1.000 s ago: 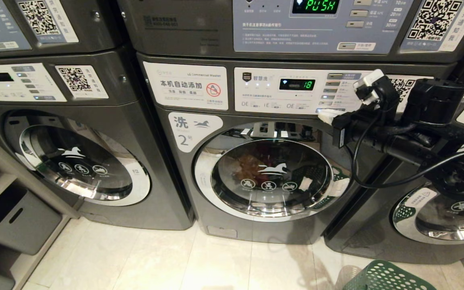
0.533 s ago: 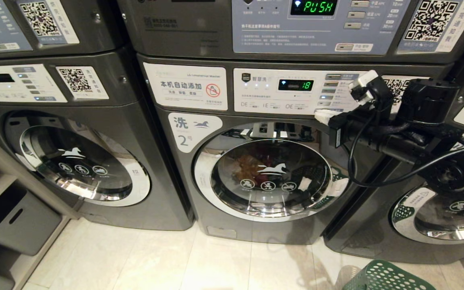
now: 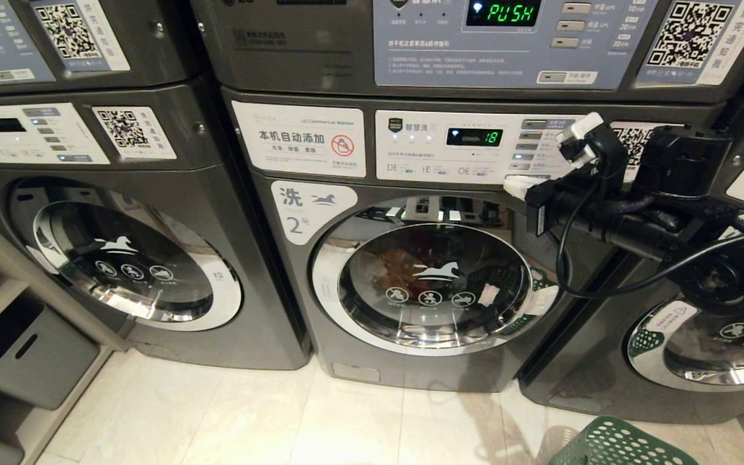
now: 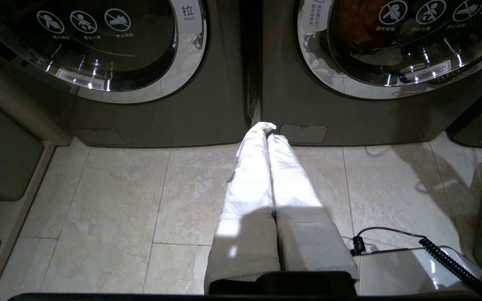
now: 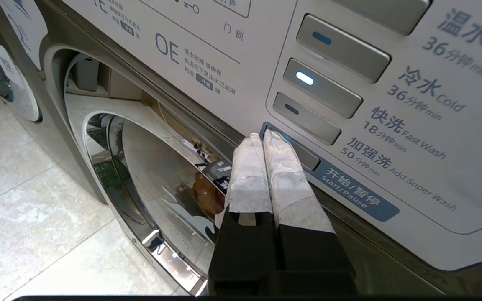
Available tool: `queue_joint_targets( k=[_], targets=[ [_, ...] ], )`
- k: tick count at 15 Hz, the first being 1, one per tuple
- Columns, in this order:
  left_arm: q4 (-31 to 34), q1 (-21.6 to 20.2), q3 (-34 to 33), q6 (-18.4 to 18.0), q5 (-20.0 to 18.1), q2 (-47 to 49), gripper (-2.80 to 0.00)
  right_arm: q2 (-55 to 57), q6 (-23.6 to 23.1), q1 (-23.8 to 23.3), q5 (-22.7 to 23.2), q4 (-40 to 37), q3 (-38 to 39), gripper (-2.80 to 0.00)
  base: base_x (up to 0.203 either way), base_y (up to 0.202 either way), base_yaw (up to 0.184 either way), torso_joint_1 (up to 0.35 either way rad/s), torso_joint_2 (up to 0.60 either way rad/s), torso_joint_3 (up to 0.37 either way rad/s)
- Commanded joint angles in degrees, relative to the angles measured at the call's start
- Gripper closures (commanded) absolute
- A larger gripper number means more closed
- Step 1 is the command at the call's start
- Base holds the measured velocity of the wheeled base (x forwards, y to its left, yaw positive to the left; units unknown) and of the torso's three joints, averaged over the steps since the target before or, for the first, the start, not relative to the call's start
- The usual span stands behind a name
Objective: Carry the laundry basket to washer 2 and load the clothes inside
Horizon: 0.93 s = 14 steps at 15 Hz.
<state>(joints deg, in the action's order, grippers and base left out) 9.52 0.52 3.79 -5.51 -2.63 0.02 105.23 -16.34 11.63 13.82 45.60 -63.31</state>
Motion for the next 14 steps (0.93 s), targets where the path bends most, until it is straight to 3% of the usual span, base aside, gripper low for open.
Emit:
queue_joint_targets(
  k=[1,14],
  targets=[
    [0.06,0.0,-0.01,-0.03,0.0,-0.02,0.0,-1.06,-0.27,-0.91,-0.11,0.29,0.61,0.0,0.0,0.0,0.0,0.0,0.0,0.0],
    [0.06,0.0,-0.01,-0.03,0.0,-0.02,0.0,-6.45,-0.1,-0.47,0.92,0.37,7.06,0.0,0.0,0.0,0.0,0.0,0.0,0.0]
  ],
)
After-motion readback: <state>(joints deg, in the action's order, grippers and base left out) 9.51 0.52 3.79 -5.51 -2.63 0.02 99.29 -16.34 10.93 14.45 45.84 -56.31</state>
